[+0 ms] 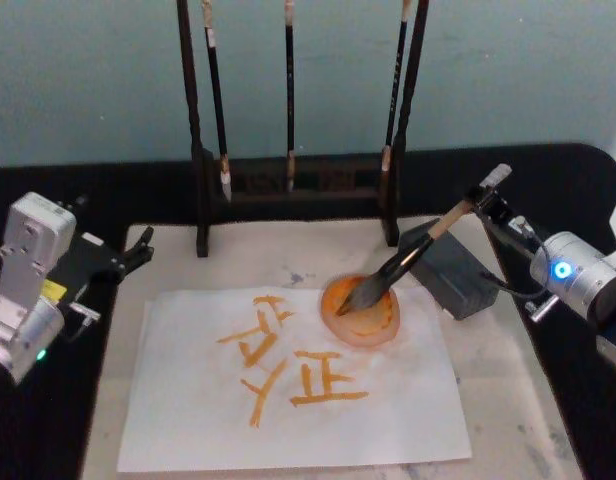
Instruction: Pick up the brush from the inkstone, write on the paper, then place the brush back to its original position.
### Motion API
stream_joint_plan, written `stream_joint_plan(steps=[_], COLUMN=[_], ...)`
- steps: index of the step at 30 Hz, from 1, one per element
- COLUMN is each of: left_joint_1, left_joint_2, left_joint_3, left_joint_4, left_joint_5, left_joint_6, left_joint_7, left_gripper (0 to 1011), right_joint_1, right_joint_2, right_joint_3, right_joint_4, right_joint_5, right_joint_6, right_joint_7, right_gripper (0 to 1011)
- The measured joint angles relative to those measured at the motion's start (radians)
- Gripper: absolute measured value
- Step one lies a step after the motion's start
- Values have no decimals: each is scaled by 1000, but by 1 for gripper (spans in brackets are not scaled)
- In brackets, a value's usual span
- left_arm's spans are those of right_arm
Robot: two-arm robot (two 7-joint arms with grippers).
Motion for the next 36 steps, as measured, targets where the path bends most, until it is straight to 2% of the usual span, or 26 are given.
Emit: stream_joint_plan(steps=[19,29,36], left_joint_1=[0,0,0], left_joint_2=[0,0,0], left_joint_3=[0,0,0], left_joint_4=[0,0,0], left_joint_5=[0,0,0], left_joint_6=[0,0,0], left_joint_7=[0,0,0], left_gripper=[1010,1010,1010], right_joint_1=[34,45,50], right_joint_2=[13,19,30], right_joint_3=[-24,-29,-39], right_joint_4=[60,82,91], right_joint_5=[68,118,135], right_joint_6=[15,31,33], right_joint_7=[-18,-30,-38], right_gripper=[177,176,176])
